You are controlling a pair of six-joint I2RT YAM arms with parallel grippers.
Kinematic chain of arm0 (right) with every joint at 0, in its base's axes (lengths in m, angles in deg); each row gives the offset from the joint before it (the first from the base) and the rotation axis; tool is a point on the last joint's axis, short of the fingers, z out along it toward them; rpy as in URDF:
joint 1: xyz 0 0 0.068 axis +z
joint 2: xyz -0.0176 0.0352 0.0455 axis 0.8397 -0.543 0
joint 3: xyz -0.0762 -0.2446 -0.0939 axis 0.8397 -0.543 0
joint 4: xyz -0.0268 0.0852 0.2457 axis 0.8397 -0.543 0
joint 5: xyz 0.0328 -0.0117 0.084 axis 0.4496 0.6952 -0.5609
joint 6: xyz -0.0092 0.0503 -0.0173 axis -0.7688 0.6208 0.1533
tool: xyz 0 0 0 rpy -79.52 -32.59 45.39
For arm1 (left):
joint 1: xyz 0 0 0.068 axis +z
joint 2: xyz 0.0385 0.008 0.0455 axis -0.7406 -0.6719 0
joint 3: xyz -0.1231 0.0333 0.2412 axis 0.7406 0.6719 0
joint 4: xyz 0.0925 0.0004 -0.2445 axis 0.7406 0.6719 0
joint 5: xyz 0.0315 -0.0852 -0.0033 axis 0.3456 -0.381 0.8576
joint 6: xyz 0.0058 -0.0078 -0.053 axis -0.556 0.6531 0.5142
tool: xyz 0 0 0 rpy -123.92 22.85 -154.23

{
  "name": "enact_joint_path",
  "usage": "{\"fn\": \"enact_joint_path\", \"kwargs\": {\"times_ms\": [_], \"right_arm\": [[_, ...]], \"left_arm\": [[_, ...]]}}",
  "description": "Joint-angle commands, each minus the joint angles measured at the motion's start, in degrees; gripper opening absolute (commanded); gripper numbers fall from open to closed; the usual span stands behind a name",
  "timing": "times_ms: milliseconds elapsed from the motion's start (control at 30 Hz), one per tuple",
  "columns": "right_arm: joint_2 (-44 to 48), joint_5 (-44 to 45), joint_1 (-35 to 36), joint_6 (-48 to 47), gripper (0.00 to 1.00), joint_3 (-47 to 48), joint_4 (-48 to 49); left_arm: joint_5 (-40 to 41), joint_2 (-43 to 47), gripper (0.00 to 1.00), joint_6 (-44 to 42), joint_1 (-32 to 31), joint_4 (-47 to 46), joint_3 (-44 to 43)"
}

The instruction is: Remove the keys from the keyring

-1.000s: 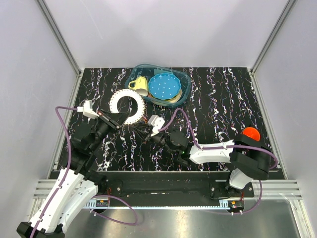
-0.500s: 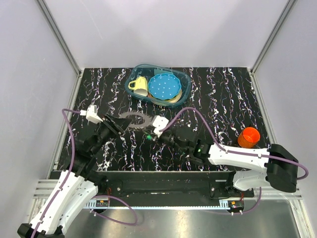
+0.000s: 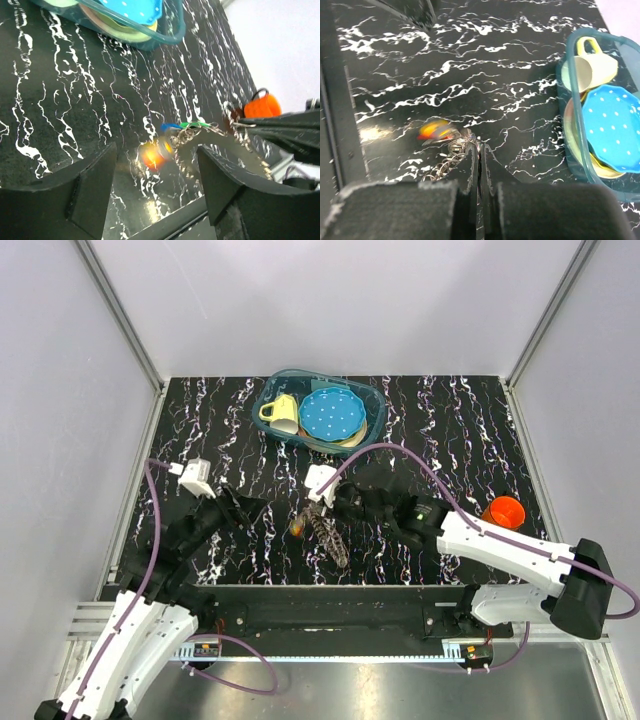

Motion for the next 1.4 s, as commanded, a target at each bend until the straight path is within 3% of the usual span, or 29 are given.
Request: {"fn": "enact_joint_path", "kwargs": {"times_ms": [0,200,467,700,1367], "right_arm": [[1.9,-9.3,-0.3,-3.0,0.0,8.9,-10.2],[0.6,-12.9,-0.6,0.9,0.0,12.0,-13.4],[1.4,-15.4,-0.6,4.0,0.0,12.7,-12.5],[0.9,-15.4,-0.5,4.9,0.0,12.6,-13.0],[1.1,-16.6,-0.6,8.3,0.0,12.6,-13.9]], "left_arm": [[-11.1,0.2,0.67,-11.0,0.2,-3.7,-1.7],[-20.0,2.2,0.64,-11.9,0.1,-15.3,1.4],[-28.4,-3.7,0.55,-9.7,-0.6,-21.0,0.7],[-32.2,-7.9,0.55,-16.9,-3.7,-21.4,-1.7],[-24.3,-14.5,0.51,-22.6,-14.1,-21.4,-2.0]]}}
